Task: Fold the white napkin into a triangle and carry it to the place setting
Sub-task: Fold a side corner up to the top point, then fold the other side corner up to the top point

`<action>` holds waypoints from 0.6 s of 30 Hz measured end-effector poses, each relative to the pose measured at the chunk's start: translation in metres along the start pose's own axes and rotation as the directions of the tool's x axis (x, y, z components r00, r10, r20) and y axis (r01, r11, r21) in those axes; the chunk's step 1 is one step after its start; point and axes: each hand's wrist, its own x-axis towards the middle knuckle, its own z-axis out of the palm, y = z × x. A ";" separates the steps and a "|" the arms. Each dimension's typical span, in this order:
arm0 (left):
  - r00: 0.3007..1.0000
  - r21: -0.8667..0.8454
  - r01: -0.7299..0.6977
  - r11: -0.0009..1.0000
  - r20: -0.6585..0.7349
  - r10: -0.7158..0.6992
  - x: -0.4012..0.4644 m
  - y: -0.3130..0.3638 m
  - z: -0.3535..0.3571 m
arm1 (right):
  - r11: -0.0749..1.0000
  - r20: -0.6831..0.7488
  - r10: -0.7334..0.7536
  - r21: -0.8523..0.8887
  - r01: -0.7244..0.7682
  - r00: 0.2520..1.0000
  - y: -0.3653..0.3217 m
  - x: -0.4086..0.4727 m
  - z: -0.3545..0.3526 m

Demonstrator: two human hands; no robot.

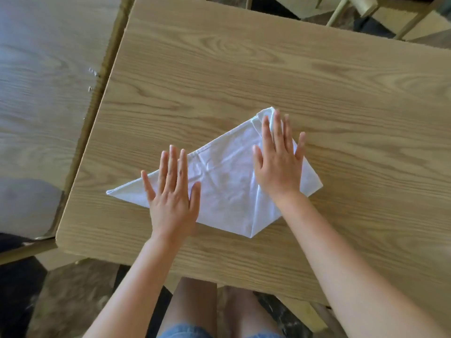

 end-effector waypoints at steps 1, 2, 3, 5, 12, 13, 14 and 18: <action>0.998 0.036 0.044 0.998 0.039 -0.045 -0.007 -0.009 0.002 | 1.000 0.025 -0.019 -0.009 0.019 0.999 0.000 0.008 0.005; 0.994 0.066 0.075 0.995 0.070 -0.080 -0.011 -0.017 0.003 | 0.999 0.047 -0.035 -0.012 0.036 0.998 0.000 0.013 0.010; 0.991 0.087 0.093 0.992 0.091 -0.101 -0.013 -0.023 0.003 | 0.999 0.062 -0.047 -0.012 0.048 0.997 -0.001 0.015 0.015; 0.988 0.114 0.098 0.989 0.109 -0.111 -0.014 -0.032 0.002 | 0.998 0.065 -0.051 -0.029 0.053 0.997 -0.002 0.014 0.022; 0.964 0.092 0.259 0.961 0.034 -0.263 -0.018 -0.073 -0.019 | 0.995 0.041 -0.059 -0.075 0.062 0.997 -0.002 0.013 0.025; 0.968 0.092 0.250 0.964 0.012 -0.252 -0.020 -0.077 -0.023 | 0.995 0.041 -0.060 -0.078 0.063 0.997 -0.002 0.013 0.025; 0.974 0.102 0.227 0.969 -0.017 -0.226 -0.022 -0.081 -0.027 | 0.995 0.042 -0.059 -0.080 0.062 0.997 -0.002 0.014 0.025; 0.958 0.037 0.282 0.959 -0.075 -0.278 -0.014 -0.088 -0.047 | 0.995 0.036 -0.055 -0.083 0.058 0.998 -0.002 0.014 0.024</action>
